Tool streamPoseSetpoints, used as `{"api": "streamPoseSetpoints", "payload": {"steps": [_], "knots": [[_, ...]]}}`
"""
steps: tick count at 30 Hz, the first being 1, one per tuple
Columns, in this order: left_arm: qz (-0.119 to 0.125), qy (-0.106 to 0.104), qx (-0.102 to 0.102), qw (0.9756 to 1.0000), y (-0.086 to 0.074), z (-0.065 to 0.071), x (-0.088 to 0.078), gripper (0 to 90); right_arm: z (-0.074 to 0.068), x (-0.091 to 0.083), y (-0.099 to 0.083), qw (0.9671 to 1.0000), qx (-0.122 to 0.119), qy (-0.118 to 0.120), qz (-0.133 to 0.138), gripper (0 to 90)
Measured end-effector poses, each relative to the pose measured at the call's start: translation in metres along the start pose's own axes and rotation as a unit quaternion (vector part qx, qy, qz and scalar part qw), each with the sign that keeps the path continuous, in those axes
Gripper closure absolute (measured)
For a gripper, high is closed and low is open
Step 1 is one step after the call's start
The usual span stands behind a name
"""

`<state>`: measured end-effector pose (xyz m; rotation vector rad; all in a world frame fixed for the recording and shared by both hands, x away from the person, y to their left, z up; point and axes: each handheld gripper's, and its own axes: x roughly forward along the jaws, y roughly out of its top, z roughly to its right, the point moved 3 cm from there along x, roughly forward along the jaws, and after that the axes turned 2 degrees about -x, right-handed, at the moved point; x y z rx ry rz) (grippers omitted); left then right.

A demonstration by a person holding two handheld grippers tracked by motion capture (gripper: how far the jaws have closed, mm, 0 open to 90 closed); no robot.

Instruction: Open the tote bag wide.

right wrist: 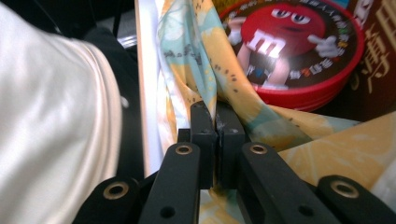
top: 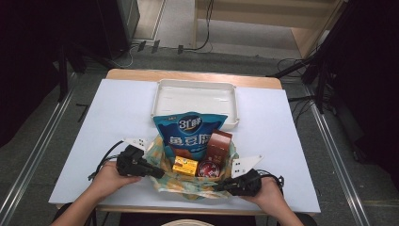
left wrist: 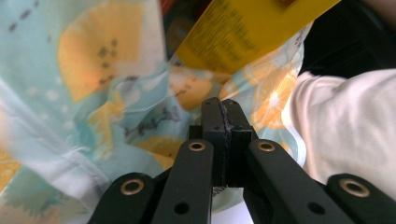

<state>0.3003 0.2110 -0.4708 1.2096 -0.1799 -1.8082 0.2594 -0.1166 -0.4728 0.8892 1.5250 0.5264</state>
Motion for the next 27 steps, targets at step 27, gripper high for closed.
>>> {"api": "streamPoseSetpoints", "payload": {"steps": [27], "knots": [[0.078, 0.03, 0.017, 0.9964, 0.026, 0.016, -0.056, 72.3, 0.0, -0.063, 0.016, 0.9973, 0.045, -0.006, 0.057, 66.3]]}}
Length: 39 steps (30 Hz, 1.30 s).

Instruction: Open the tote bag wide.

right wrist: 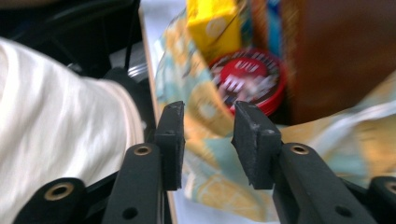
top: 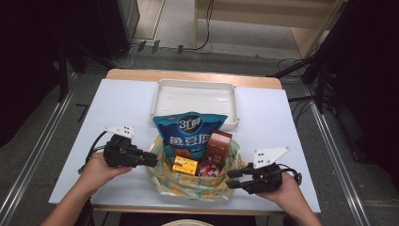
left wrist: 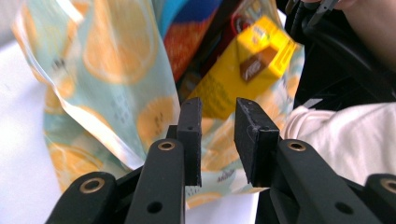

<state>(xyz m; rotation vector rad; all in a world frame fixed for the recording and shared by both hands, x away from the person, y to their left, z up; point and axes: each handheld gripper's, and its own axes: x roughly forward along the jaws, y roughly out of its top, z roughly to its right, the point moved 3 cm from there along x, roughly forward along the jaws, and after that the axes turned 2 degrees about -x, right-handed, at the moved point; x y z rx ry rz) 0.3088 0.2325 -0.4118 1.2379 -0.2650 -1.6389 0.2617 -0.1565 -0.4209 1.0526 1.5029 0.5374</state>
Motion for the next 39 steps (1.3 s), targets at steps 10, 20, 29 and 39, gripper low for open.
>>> {"api": "streamPoseSetpoints", "payload": {"steps": [10, 20, 29, 39], "knots": [[0.014, 0.026, 0.001, 0.9996, 0.028, -0.011, -0.012, 70.2, 0.028, -0.024, 0.018, 0.9977, 0.013, -0.061, 0.028, 72.8], [0.036, 0.027, -0.022, 0.9987, 0.052, -0.035, -0.009, 77.0, 0.066, -0.027, 0.035, 0.9925, 0.05, -0.104, 0.039, 78.7], [0.026, 0.042, -0.03, 0.9983, 0.055, -0.047, 0.009, 61.3, 0.083, -0.01, 0.051, 0.9922, 0.047, -0.109, 0.039, 68.4], [0.0, 0.041, -0.041, 0.9983, 0.049, -0.057, 0.032, 65.5, 0.092, 0.01, 0.046, 0.9928, 0.052, -0.106, 0.021, 70.7]]}}
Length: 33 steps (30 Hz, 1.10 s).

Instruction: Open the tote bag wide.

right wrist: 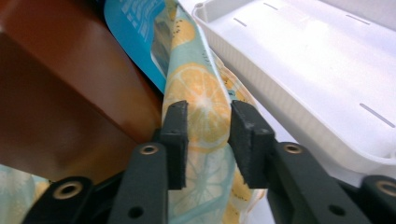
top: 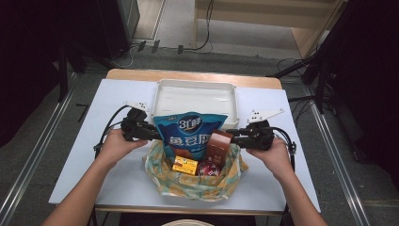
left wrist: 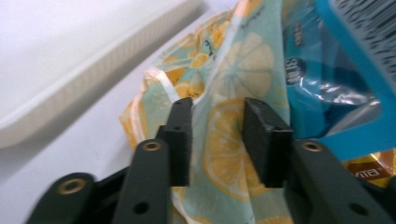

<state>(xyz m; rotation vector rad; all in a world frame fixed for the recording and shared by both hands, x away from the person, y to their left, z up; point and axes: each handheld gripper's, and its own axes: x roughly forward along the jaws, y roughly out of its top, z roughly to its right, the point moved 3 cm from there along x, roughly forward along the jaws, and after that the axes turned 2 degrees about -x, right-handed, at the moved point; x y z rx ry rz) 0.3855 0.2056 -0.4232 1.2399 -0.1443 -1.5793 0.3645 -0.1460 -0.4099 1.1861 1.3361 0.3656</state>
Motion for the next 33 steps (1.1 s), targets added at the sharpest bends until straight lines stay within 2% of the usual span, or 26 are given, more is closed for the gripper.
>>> {"api": "streamPoseSetpoints", "payload": {"steps": [3, 4, 5, 7, 13, 14, 17, 19, 22, 23, 25, 27, 33], "knots": [[-0.008, -0.002, -0.004, 1.0, -0.001, 0.0, 0.006, 79.3, -0.001, 0.005, -0.002, 1.0, 0.0, 0.0, -0.007, 81.7], [-0.011, -0.004, -0.001, 0.9999, -0.002, 0.0, 0.007, 87.5, -0.001, 0.007, -0.003, 0.9999, -0.003, -0.003, -0.013, 87.7], [-0.013, -0.004, 0.001, 0.9999, -0.002, 0.001, 0.009, 90.0, -0.002, 0.008, -0.003, 0.9999, -0.002, -0.002, -0.015, 90.0], [-0.021, -0.012, -0.001, 0.9997, -0.002, 0.003, 0.011, 90.0, -0.002, 0.01, -0.005, 0.9998, 0.004, 0.003, -0.017, 90.0], [-0.022, -0.001, 0.007, 0.9997, -0.007, 0.0, 0.012, 90.0, 0.001, 0.012, -0.012, 0.9997, 0.003, -0.005, -0.024, 90.0], [-0.016, -0.004, 0.003, 0.9999, -0.008, -0.001, 0.012, 90.0, 0.001, 0.012, -0.014, 0.9997, 0.004, -0.005, -0.024, 90.0], [-0.019, -0.003, -0.005, 0.9998, -0.015, -0.006, 0.014, 90.0, 0.002, 0.014, -0.02, 0.9996, 0.004, -0.005, -0.026, 90.0], [-0.022, -0.002, -0.004, 0.9997, -0.018, -0.008, 0.016, 90.0, 0.004, 0.015, -0.025, 0.9999, 0.002, -0.004, -0.015, 90.0], [-0.007, -0.016, -0.002, 0.9998, -0.021, -0.011, 0.016, 90.0, 0.007, 0.016, -0.031, 0.9999, 0.009, -0.006, -0.007, 90.0], [-0.007, -0.015, -0.002, 0.9999, -0.022, -0.013, 0.016, 90.0, 0.007, 0.017, -0.033, 0.9999, 0.01, -0.007, -0.004, 90.0], [-0.007, -0.012, -0.007, 0.9999, -0.024, -0.015, 0.017, 90.0, 0.007, 0.021, -0.037, 0.9998, 0.005, -0.012, -0.014, 90.0], [-0.011, -0.008, -0.002, 0.9999, -0.026, -0.016, 0.018, 90.0, 0.008, 0.025, -0.041, 0.9996, 0.005, -0.014, -0.025, 90.0], [-0.013, -0.005, -0.003, 0.9999, -0.03, -0.02, 0.025, 90.0, 0.012, 0.032, -0.052, 0.9992, 0.005, -0.015, -0.037, 90.0]]}}
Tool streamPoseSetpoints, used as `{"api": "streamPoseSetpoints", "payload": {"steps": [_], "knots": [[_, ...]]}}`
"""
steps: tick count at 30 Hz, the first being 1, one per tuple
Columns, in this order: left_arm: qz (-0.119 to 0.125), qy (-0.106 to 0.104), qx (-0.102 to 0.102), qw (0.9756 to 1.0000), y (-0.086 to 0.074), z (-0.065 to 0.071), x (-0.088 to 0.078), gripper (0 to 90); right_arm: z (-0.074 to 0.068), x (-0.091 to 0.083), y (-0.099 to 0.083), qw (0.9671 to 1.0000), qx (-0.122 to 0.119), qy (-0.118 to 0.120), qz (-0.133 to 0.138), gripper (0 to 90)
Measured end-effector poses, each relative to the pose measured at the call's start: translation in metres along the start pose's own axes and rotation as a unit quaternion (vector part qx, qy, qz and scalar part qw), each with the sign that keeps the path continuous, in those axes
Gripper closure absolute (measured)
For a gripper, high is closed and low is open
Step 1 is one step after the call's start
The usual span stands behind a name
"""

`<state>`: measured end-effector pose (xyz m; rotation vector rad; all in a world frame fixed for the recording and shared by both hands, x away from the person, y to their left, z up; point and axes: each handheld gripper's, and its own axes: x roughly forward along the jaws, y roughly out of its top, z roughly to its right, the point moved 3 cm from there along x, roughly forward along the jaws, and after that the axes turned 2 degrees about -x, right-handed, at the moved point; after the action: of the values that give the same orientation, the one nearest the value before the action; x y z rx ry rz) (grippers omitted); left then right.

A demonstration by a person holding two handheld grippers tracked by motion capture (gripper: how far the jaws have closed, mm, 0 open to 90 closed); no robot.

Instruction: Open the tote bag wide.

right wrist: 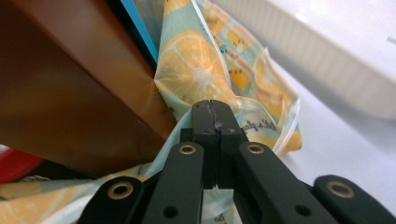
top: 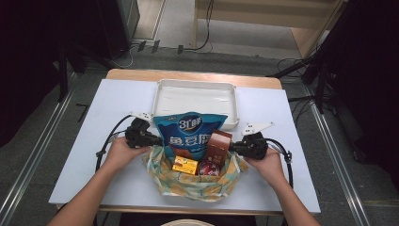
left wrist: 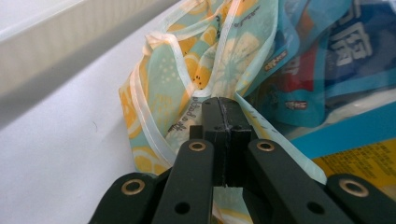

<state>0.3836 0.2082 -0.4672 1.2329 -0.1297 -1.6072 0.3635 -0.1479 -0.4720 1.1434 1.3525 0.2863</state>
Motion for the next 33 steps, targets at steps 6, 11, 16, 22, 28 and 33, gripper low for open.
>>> {"api": "streamPoseSetpoints", "payload": {"steps": [6, 11, 16, 22, 28, 33], "knots": [[-0.007, -0.002, 0.0, 1.0, -0.003, -0.003, 0.005, 90.0, 0.001, 0.008, -0.008, 0.9999, 0.008, 0.007, -0.006, 90.0], [-0.016, 0.002, -0.006, 0.9999, -0.008, -0.008, 0.009, 90.0, 0.004, 0.013, -0.012, 0.9998, 0.004, 0.007, -0.019, 90.0], [-0.022, 0.007, -0.01, 0.9997, -0.011, -0.013, 0.013, 90.0, 0.007, 0.016, -0.018, 0.9994, 0.009, 0.003, -0.032, 90.0], [-0.024, 0.005, -0.014, 0.9996, -0.013, -0.015, 0.013, 90.0, 0.01, 0.018, -0.021, 0.999, 0.008, 0.002, -0.044, 90.0], [0.0, 0.013, -0.002, 0.9999, -0.007, -0.006, -0.001, 82.3, 0.006, 0.008, -0.016, 0.9996, 0.002, 0.011, -0.026, 90.0], [0.024, 0.02, 0.022, 0.9993, -0.001, 0.004, -0.016, 69.5, 0.005, -0.005, -0.01, 0.9998, 0.01, 0.015, -0.008, 81.9]]}}
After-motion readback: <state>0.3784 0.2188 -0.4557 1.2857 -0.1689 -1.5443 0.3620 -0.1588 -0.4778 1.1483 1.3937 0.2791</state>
